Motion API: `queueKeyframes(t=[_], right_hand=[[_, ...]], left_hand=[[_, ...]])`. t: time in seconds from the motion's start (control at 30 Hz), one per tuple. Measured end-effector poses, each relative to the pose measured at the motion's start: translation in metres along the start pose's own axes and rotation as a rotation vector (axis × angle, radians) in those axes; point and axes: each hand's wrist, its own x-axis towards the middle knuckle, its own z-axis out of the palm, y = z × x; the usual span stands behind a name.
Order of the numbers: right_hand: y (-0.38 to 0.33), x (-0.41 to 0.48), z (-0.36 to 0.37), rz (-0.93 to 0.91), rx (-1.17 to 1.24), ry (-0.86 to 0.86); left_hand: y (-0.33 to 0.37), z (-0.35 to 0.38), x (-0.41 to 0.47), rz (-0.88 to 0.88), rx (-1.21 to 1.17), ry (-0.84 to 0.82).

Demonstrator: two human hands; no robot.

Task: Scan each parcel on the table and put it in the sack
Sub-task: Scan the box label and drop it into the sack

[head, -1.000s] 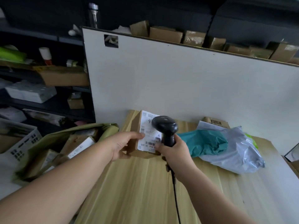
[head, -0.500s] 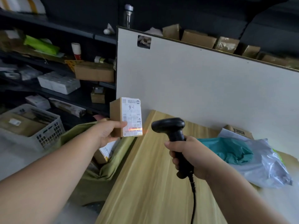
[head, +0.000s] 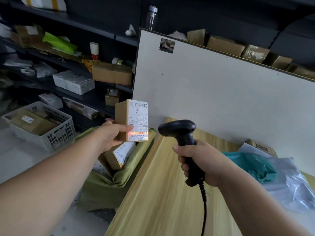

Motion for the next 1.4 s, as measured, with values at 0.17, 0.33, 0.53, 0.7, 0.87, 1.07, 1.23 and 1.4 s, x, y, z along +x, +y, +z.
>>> queueKeyframes(t=[0.17,0.33,0.53,0.7,0.87,1.07,1.23,1.4], right_hand=[[-0.006,0.008,0.011,0.007,-0.022,-0.022],[-0.010,0.020,0.024,0.022,-0.027,-0.046],[-0.014,0.035,0.040,0.024,-0.036,-0.070],[-0.015,0.044,0.050,0.022,-0.055,-0.079],[-0.018,0.052,0.059,0.026,-0.069,-0.089],[-0.019,0.060,0.067,0.041,-0.073,-0.101],[-0.019,0.065,0.070,0.045,-0.073,-0.106],[-0.018,0.072,0.073,0.060,-0.082,-0.105]], left_hand=[[-0.002,-0.014,0.003,0.012,-0.003,0.003],[-0.001,-0.030,0.010,0.008,-0.003,0.032],[0.003,-0.051,0.015,-0.006,-0.007,0.075],[0.001,-0.067,0.025,-0.005,0.024,0.110],[-0.002,-0.076,0.034,-0.016,0.035,0.153],[-0.003,-0.083,0.040,-0.023,0.044,0.154],[-0.005,-0.086,0.048,-0.022,0.056,0.141],[-0.009,-0.089,0.056,-0.033,0.072,0.135]])
